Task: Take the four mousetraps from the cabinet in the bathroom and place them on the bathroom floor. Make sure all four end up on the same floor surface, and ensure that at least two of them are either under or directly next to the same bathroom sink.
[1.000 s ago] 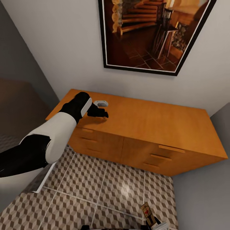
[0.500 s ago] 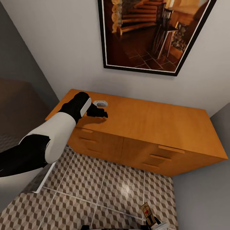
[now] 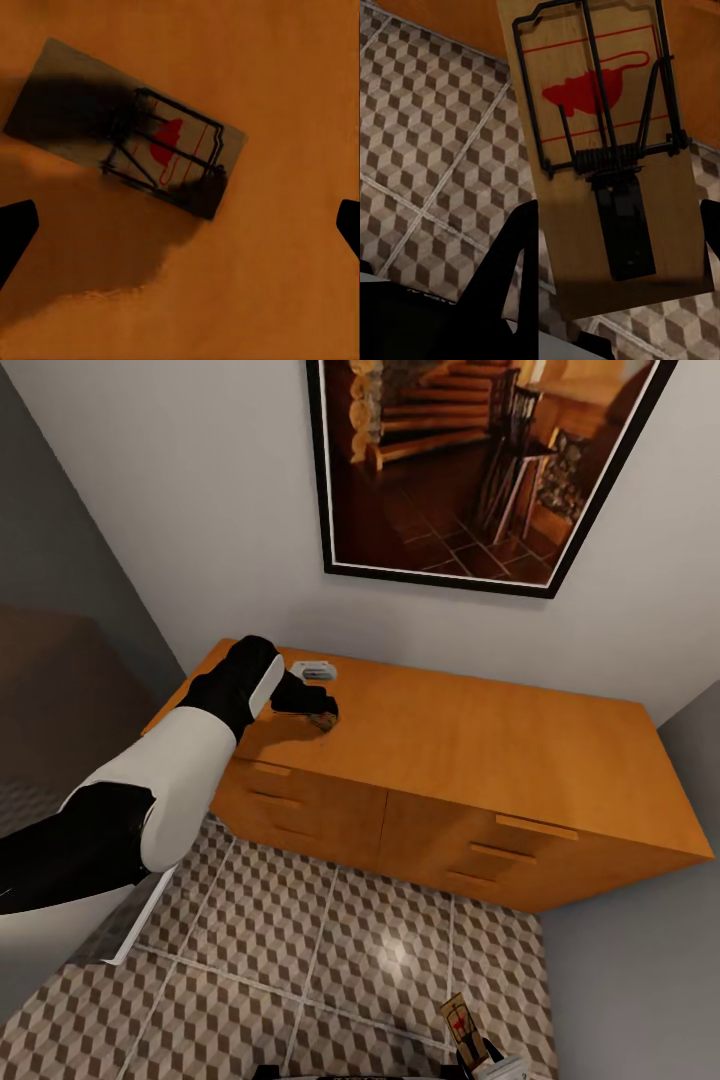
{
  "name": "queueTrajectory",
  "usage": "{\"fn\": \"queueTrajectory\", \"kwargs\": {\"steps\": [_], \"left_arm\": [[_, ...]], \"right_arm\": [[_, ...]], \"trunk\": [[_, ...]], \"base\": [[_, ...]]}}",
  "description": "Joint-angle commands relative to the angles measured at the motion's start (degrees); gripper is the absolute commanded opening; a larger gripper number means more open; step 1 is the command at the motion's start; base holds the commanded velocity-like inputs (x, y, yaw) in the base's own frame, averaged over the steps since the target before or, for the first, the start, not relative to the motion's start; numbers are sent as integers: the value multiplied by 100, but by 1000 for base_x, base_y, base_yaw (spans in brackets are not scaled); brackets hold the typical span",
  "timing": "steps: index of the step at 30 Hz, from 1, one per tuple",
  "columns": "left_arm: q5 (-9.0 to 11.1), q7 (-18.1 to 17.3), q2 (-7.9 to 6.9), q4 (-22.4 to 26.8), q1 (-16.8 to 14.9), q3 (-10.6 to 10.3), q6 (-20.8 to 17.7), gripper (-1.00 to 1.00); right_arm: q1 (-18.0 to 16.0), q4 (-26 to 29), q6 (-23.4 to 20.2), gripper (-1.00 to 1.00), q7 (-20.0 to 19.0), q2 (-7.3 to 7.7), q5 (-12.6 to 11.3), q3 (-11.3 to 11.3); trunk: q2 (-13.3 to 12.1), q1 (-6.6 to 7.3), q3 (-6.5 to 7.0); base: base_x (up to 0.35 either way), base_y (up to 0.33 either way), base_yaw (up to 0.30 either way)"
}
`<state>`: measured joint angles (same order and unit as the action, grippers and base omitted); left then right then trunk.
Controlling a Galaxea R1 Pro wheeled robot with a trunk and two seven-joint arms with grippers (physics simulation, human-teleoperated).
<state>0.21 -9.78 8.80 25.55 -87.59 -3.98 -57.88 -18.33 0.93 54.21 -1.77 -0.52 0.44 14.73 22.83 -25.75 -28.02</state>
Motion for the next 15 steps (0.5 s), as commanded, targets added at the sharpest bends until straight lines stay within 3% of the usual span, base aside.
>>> {"fn": "queueTrajectory", "kwargs": {"steps": [1, 6, 15], "left_arm": [[0, -13, -3, 111, -3, -28, -19, 100], [12, -7, 6, 373, -3, -29, -29, 100], [14, -6, 0, 378, -3, -24, -30, 100]], "right_arm": [[-4, -5, 18, -100, -34, 0, -9, -14], [-4, -5, 18, -100, -34, 0, -9, -14], [-4, -5, 19, -100, -34, 0, -9, -14]], "trunk": [[9, -3, -8], [9, -3, -8], [9, -3, -8]], "base": [[0, 0, 0], [0, 0, 0], [0, 0, 0]]}}
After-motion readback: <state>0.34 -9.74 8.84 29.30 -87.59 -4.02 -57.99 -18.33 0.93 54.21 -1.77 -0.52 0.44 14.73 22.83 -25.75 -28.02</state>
